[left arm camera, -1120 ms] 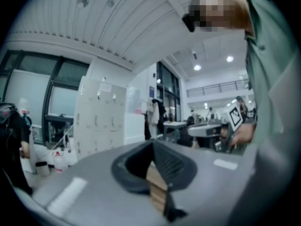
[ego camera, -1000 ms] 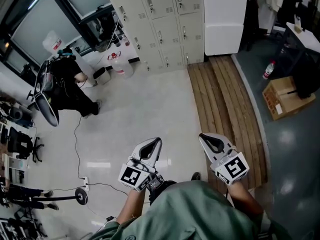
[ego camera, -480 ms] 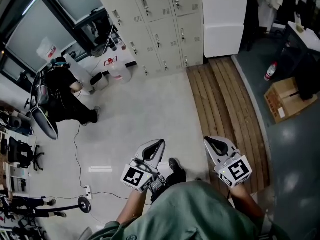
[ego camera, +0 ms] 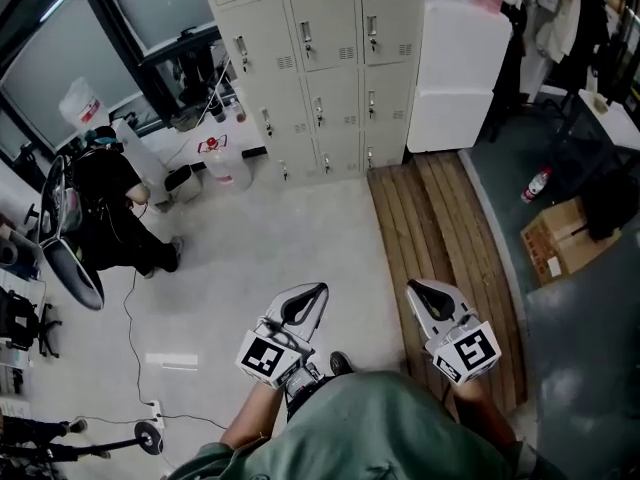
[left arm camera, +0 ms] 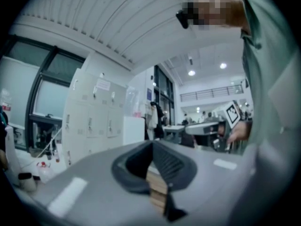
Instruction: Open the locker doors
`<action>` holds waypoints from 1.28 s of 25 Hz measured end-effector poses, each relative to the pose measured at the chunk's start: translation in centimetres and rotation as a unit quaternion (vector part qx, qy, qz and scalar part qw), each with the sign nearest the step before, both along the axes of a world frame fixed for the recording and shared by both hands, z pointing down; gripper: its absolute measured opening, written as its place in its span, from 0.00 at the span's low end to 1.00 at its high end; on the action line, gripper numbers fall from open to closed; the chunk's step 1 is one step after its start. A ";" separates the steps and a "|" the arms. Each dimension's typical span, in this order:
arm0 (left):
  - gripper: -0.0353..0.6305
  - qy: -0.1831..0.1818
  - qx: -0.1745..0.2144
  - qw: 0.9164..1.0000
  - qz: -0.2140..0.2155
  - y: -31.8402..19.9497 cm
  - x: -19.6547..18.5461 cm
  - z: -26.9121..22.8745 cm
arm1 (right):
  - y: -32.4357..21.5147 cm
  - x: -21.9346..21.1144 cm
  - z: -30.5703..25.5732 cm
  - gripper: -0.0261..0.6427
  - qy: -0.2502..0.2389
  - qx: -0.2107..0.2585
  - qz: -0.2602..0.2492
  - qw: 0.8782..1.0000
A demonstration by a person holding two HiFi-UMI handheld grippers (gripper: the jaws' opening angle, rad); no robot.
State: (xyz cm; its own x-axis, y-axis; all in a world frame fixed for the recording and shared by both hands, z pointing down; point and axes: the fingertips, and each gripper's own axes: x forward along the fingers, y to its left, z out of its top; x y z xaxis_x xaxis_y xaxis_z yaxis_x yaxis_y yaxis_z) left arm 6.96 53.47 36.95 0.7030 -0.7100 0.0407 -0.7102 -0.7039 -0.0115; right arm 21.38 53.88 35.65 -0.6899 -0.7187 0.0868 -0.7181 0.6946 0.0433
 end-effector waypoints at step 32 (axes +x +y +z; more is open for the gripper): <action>0.06 -0.017 -0.007 0.994 -0.104 -28.3 -2.6 -1.9 | -31.1 -3.3 -0.2 0.05 -0.014 -0.008 -0.116 0.993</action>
State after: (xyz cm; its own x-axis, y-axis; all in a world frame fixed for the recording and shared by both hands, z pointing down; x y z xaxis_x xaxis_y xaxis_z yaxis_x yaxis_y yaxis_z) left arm 4.34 25.14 35.06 0.5395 -0.8388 0.0732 -0.8396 -0.5425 -0.0281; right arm 18.06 22.74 35.41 -0.8395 -0.5381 0.0747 -0.5388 0.8423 0.0127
